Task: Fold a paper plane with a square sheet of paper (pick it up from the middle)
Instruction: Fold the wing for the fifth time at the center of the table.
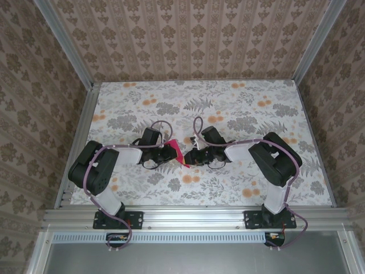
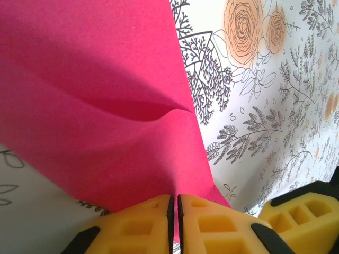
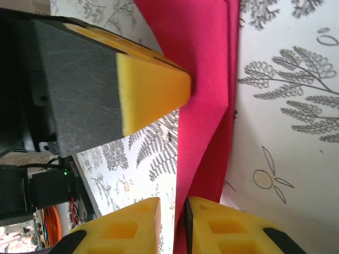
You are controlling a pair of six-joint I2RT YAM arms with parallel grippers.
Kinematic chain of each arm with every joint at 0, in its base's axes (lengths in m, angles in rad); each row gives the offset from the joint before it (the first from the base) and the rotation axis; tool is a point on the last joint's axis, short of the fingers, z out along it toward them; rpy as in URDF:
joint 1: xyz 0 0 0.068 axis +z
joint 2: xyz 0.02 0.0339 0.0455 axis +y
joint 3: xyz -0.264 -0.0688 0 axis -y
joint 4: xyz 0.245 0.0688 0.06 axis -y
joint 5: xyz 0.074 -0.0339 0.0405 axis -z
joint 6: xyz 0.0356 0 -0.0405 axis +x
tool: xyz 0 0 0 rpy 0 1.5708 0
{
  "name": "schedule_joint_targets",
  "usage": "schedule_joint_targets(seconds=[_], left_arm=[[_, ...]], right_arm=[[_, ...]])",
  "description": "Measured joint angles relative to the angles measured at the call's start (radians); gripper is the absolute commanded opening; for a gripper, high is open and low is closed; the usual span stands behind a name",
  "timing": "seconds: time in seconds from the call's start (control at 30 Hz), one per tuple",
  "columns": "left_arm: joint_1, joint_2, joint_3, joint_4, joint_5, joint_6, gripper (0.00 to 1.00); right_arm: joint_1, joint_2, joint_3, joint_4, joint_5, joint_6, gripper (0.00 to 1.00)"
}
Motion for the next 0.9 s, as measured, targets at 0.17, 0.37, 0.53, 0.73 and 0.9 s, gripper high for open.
schedule_joint_targets(seconds=[0.17, 0.37, 0.53, 0.73, 0.9], left_arm=[[0.000, 0.000, 0.000, 0.000, 0.000, 0.000, 0.14], [0.000, 0.000, 0.000, -0.001, -0.001, 0.000, 0.14], [0.000, -0.001, 0.000, -0.002, -0.001, 0.000, 0.14], [0.000, -0.003, 0.000, -0.004, -0.001, 0.000, 0.15], [0.000, -0.011, 0.000, -0.015, -0.002, 0.000, 0.15]], right_arm=[[0.000, -0.002, 0.000, -0.001, -0.002, 0.003, 0.14], [0.000, -0.002, -0.003, -0.005, -0.001, 0.001, 0.10], [0.000, 0.010, -0.004, -0.027, -0.005, -0.011, 0.10], [0.000, 0.024, -0.006, -0.066, -0.014, -0.035, 0.17], [0.000, 0.021, -0.006, -0.077, -0.016, -0.035, 0.20]])
